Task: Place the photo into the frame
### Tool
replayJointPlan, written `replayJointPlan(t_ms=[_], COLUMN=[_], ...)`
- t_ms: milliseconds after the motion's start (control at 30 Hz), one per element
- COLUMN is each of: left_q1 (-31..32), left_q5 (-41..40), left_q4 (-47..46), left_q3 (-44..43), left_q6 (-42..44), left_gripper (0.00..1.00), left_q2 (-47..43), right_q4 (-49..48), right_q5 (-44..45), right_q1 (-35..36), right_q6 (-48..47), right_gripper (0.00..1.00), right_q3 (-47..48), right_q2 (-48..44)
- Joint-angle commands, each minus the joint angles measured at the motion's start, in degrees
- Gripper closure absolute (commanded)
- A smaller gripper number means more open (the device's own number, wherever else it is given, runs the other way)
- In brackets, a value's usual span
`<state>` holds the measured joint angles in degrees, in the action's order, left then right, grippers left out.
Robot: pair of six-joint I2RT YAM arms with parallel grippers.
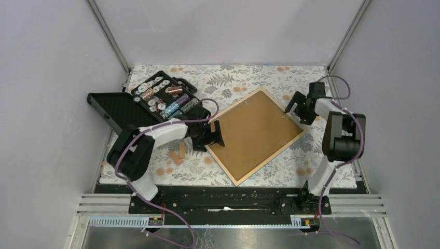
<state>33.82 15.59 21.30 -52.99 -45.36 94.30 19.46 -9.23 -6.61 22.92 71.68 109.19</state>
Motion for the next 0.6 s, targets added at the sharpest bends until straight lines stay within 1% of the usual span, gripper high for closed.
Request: replayJointPlan(t_ms=[0,67,167,233,333,433,567], left_q1=[-1.15,-1.39,-1.63,-2.01,-3.32,-4.1,-4.12], left_q5=[5.03,3.81,2.76,2.91,2.65,2.76,5.37], left_q4=[4.6,7.05,9.31,11.72,14.09,11.77,9.82], left_q3=[-8.23,-10.9,-13.38,-15.76,-17.5,-15.33,-13.03], left_q6=[7.55,9.33,11.81,14.42,18.21,18.25,17.49], left_gripper=[0.01,0.01,0.01,0.01,0.01,0.01,0.02], left_q2=[4.68,5.25,5.18,6.2,7.86,7.38,6.89], right_q4=[-1.07,-1.67,-2.02,0.73,6.96,7.94,9.9], right_q5=[-6.57,-5.61,-5.04,-2.51,3.02,3.02,7.7], right_q1=[1.09,1.08,1.08,1.1,1.16,1.84,3.62], right_q6=[5.04,5.57,5.78,4.67,2.6,1.68,1.44], right_gripper=[0.01,0.01,0.0,0.0,0.0,0.0,0.0], right_q3=[-14.82,-20.46,-26.0,-25.24,-20.67,-18.58,-15.88], right_q2=[-10.33,-16.25,-21.86,-22.58,-20.25,-18.47,-16.71])
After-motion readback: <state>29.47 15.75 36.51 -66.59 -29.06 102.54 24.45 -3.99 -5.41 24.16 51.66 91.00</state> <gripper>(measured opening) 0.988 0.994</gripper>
